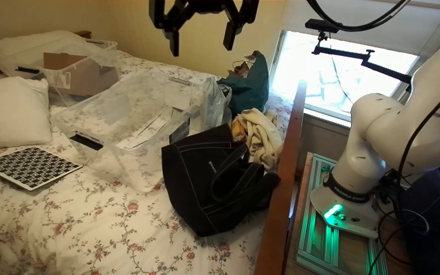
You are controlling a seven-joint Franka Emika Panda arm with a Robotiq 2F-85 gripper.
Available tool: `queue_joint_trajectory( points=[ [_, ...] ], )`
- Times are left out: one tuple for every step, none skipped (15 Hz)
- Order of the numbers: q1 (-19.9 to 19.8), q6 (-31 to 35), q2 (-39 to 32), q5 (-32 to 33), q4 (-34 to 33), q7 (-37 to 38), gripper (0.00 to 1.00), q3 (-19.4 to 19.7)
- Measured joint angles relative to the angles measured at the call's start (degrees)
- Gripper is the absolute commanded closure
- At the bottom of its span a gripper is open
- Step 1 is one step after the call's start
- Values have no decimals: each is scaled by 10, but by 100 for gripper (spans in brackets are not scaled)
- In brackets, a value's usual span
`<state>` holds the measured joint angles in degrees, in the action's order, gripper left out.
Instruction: Remove the black bag from the clear container.
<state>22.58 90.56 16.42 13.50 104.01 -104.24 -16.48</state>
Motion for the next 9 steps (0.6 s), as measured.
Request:
queue_joint_trajectory(
  points=[
    [0,0,3,-5,6,-19,0,3],
    [0,0,6,-8,13,-35,0,5],
    [0,0,9,-10,18,-48,0,7],
    [0,0,12,-12,24,-58,0,8],
    [0,0,15,-13,29,-66,0,9],
    [0,0,19,-15,34,-71,0,9],
    [0,0,22,-17,39,-76,0,10],
    [0,0,25,-19,43,-79,0,10],
    [0,0,28,-19,48,-80,0,10]
  ],
)
